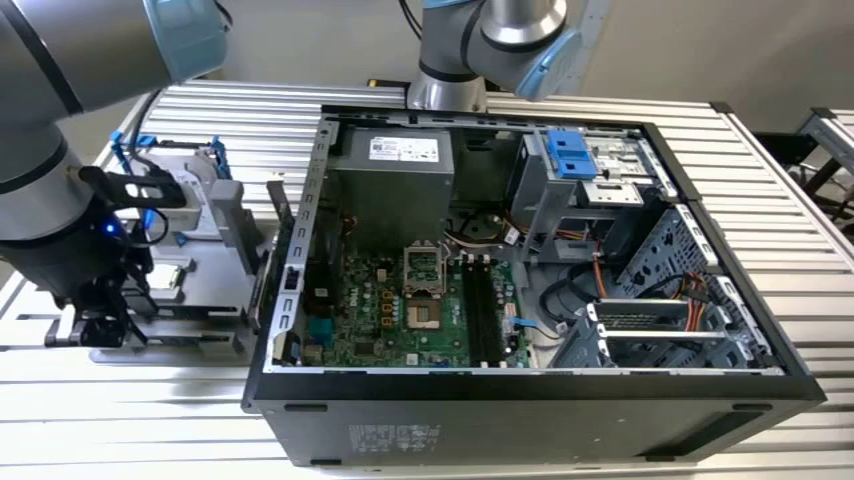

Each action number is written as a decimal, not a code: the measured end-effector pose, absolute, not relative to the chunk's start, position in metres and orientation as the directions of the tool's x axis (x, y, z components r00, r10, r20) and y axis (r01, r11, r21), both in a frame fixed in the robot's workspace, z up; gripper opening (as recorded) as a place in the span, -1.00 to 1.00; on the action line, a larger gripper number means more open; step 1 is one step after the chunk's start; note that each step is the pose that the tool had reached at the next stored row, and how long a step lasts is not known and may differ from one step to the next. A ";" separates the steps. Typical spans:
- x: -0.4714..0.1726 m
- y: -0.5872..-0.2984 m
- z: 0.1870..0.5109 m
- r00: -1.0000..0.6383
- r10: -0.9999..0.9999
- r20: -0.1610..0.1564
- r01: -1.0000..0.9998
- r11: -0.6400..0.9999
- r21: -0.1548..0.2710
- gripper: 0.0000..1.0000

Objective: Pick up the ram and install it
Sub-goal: 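Pick up the ram and move it above insertion slot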

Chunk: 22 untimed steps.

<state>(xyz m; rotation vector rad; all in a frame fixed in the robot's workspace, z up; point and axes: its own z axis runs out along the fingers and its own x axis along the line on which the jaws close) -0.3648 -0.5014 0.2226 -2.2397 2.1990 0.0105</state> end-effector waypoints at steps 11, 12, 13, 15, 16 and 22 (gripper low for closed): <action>-0.364 -0.499 0.213 0.009 -1.000 -0.007 -1.000 -0.009 0.003 1.00; -0.364 -0.499 0.213 0.004 -1.000 -0.007 -1.000 -0.004 0.003 1.00; -0.364 -0.498 0.212 0.001 -1.000 -0.007 -1.000 -0.001 0.003 1.00; -0.364 -0.498 0.210 -0.003 -1.000 -0.007 -1.000 0.003 0.003 1.00; -0.364 -0.498 0.209 -0.004 -1.000 -0.007 -1.000 0.004 0.003 1.00; -0.365 -0.498 0.203 -0.004 -1.000 -0.007 -1.000 0.004 0.003 1.00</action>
